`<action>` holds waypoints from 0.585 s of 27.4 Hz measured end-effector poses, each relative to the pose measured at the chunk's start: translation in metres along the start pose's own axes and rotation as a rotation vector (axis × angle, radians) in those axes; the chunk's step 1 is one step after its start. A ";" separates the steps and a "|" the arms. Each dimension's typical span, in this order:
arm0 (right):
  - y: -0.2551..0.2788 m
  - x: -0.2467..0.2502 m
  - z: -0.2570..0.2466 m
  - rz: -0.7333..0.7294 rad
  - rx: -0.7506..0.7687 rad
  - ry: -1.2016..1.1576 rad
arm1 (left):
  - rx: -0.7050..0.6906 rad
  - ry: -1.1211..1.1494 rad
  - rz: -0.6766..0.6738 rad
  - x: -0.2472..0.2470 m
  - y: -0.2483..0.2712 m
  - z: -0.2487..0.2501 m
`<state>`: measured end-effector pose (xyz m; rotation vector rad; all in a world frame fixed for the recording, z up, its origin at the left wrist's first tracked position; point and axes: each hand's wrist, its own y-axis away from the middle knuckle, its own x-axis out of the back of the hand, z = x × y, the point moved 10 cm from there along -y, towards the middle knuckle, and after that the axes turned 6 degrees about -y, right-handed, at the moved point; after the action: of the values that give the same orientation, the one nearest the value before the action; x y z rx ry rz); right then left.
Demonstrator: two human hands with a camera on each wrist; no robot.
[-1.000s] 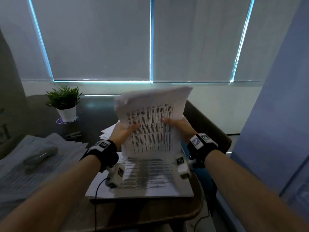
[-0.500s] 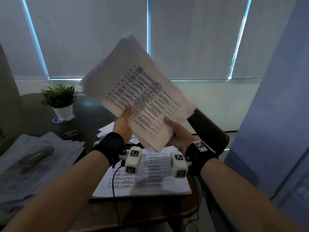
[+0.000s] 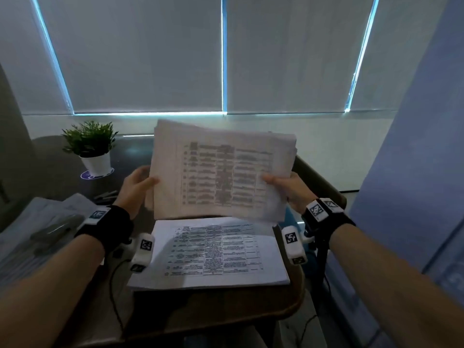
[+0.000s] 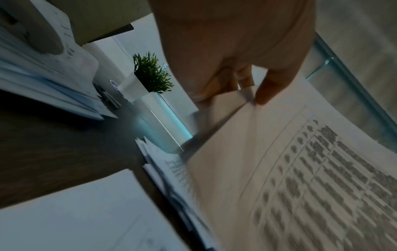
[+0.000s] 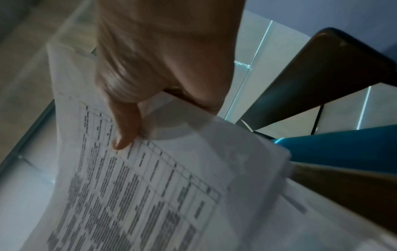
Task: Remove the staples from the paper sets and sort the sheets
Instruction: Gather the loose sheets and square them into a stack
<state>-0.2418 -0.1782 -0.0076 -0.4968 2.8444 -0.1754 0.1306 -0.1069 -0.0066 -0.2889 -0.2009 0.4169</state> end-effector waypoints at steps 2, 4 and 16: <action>0.004 -0.002 0.016 -0.042 -0.060 0.065 | 0.039 0.026 0.000 -0.003 0.006 -0.015; 0.011 -0.004 0.035 -0.089 -0.103 0.140 | 0.070 0.044 0.034 -0.009 0.017 -0.033; 0.002 0.016 0.012 0.018 0.010 0.078 | -0.164 -0.005 0.217 -0.013 0.023 0.033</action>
<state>-0.2536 -0.1830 -0.0234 -0.4719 2.9212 -0.2092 0.1018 -0.0846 0.0158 -0.4731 -0.2103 0.6174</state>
